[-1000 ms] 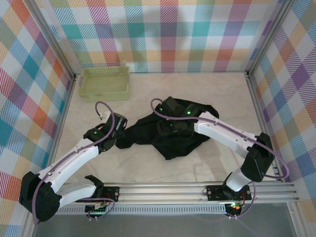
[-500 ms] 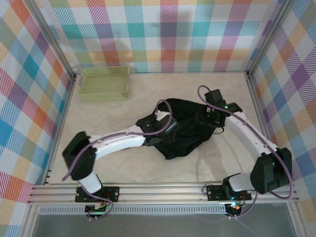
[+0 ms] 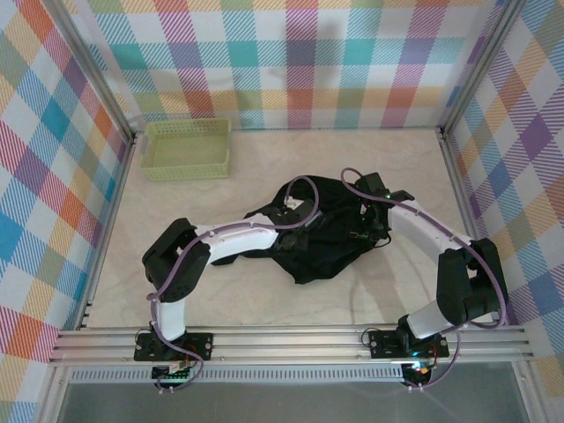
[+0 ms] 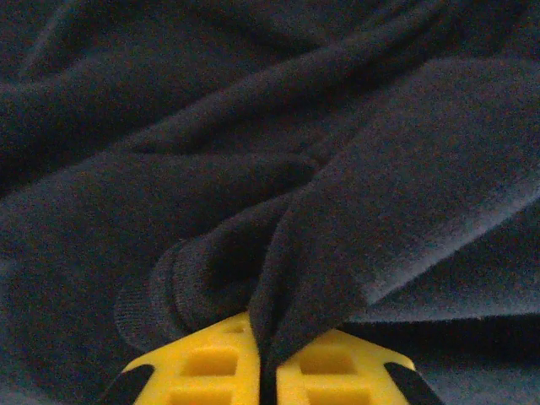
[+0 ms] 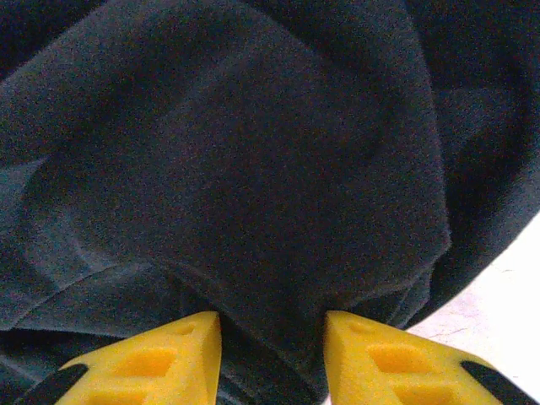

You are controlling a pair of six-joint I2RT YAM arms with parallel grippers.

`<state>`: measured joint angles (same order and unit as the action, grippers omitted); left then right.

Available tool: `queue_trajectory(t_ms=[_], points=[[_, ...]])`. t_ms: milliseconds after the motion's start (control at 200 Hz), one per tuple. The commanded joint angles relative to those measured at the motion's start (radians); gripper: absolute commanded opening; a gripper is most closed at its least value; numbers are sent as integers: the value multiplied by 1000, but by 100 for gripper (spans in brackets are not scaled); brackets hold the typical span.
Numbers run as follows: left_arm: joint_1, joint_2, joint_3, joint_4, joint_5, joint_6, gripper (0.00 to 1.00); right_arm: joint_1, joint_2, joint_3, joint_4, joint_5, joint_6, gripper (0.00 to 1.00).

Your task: Fold the inside-out t-shirt

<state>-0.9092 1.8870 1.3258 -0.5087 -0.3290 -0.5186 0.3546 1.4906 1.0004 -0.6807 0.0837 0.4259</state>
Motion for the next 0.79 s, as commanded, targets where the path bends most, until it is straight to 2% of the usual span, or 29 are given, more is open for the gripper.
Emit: queue_trajectory(t_ms=[0,75,185,290,410,540,665,790], points=[[16,-69,28,40,19,30,6,25,-68,43,-16,59,-31,42],[24,-84,39,54,43,28,4,64,-124,41,-22,74,-28,45],[49,-95,39,86,95,10,2,122,-171,10,11,-2,2,44],[59,-95,50,101,119,8,2,168,-142,-22,61,-97,42,39],[62,-104,68,108,143,6,1,172,-74,-38,118,-126,59,36],[66,-118,96,89,142,9,1,171,-21,-31,162,-84,55,40],[66,-134,94,88,146,9,1,155,7,-23,205,30,54,42],[66,-141,82,95,154,7,1,101,69,33,243,39,25,40]])
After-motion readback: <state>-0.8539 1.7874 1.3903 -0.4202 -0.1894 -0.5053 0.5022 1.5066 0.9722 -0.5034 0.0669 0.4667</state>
